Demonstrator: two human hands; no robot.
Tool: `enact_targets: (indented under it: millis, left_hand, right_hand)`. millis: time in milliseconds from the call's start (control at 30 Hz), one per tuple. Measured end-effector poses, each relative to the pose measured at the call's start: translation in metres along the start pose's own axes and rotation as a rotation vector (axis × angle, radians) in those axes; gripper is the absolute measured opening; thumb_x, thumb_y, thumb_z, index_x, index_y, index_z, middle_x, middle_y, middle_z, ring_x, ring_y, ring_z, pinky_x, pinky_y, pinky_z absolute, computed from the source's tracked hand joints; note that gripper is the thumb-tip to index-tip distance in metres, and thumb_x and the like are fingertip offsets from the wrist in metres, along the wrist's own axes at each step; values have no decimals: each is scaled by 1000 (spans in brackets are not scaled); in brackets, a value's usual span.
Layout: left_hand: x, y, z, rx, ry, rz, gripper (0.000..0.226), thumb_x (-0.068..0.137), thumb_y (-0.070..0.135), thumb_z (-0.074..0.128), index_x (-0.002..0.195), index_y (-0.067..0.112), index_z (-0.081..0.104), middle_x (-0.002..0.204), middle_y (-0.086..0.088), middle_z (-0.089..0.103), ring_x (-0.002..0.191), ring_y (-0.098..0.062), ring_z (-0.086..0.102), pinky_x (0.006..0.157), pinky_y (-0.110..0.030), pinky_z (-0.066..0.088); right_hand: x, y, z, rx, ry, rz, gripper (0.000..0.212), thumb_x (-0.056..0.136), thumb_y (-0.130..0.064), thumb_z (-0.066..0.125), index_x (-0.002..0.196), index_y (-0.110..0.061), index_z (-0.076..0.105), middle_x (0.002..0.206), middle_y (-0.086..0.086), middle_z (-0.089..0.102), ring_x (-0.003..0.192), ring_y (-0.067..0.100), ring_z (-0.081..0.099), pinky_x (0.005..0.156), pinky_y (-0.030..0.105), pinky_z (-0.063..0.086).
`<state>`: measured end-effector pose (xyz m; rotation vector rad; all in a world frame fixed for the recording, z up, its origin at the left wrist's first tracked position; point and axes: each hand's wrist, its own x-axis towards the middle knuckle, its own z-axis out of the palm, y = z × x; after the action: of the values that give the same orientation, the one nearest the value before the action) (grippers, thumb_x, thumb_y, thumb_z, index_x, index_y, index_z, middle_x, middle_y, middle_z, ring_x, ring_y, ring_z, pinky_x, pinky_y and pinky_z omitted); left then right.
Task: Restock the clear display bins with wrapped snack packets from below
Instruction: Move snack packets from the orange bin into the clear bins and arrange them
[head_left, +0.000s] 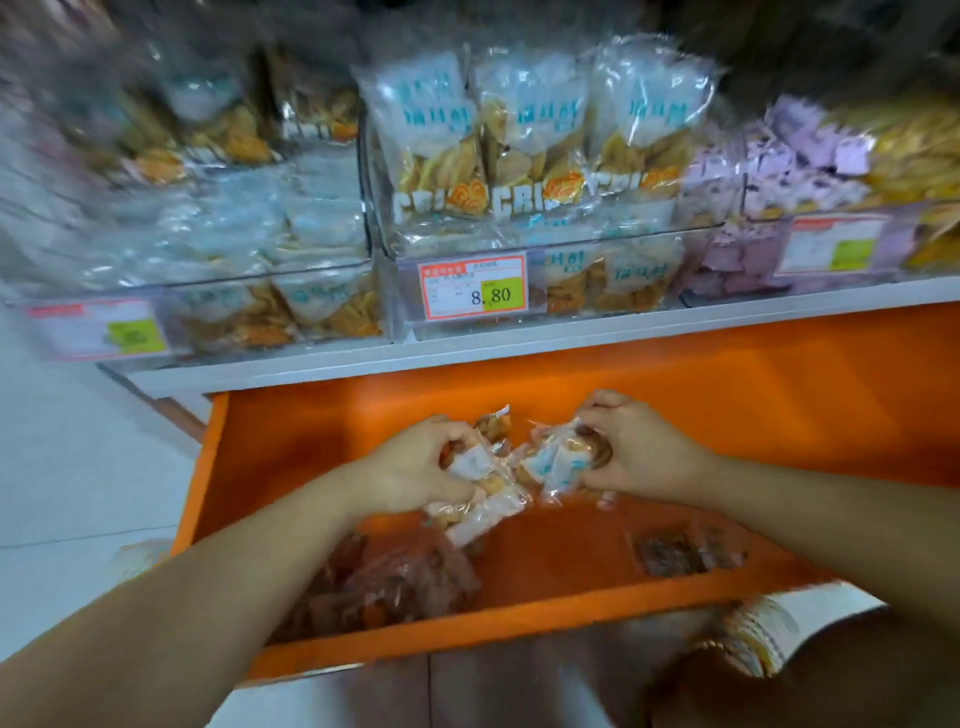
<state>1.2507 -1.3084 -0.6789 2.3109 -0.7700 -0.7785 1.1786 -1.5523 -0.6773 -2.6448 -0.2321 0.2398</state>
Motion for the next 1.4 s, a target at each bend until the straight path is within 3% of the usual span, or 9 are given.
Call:
enact_targets:
  millis: [167,367,433,500,633,867,1033,1233,1400]
  left_hand:
    - [-52,36,-42,148,55,57,37,80,23,75,112,13,59,83,16,43,84,-9,46,63,-10,33]
    - [-125,85,-96,230,141,137,43,77,27,77,116,20,60,95,1,46,85,-22,51,68,-25,41]
    - [-152,99,-118,293,200,173,42,77,31,77,116,25,60,98,0,47,86,-18,52,71,-27,41]
    - [-175,108,-139,352,291,212,40,77,33,76,114,27,61,98,1,47,85,-12,50,71,-22,40]
    - [-201,109,-182,483,557,260,39,75,27,77,110,31,60,95,9,42,81,-6,48,78,-29,46]
    - [-166,50,-219,512,1029,228,37,73,14,79,108,13,66,100,2,39,75,-18,50,69,-39,52]
    - [-130,15,-216,470,1038,75,33,81,24,72,111,15,61,115,-4,45,84,-24,56,64,-34,48]
    - [-109,-2,-205,491,1004,-90,42,89,38,60,128,23,51,132,1,39,104,-22,53,65,-34,49]
    - [-111,0,-211,510,980,-120,51,86,49,61,127,22,50,130,-1,35,106,-24,53,79,-39,54]
  right_hand:
    - [-27,-56,-42,-78,91,-42,34,66,-32,82,77,-24,50,87,-10,41,78,8,47,68,23,41]
    - [-51,-129,-100,-147,170,-111,37,66,-34,82,90,-13,63,95,-6,47,86,11,50,74,28,45]
    - [-56,-153,-120,-142,203,-154,34,67,-33,81,90,-15,64,94,-9,46,86,9,51,73,26,47]
    - [-54,-175,-138,-160,267,-208,28,68,-31,79,84,-16,62,91,-10,44,83,10,51,72,28,48]
    - [-27,-216,-162,-171,458,-317,26,68,-24,77,88,-23,61,92,-11,43,83,8,49,67,13,38]
    - [79,-242,-132,-48,658,-295,37,73,-27,77,105,-14,64,101,-3,46,99,16,48,83,34,49]
    - [126,-244,-122,-73,634,-290,35,79,-25,75,107,-10,62,101,-5,43,102,17,42,83,22,38]
    - [153,-241,-119,-149,506,-177,49,83,-39,69,123,-14,55,126,0,45,118,20,38,95,32,40]
    - [154,-242,-112,-158,714,-210,39,78,-34,75,108,-12,64,126,2,46,115,21,36,95,35,41]
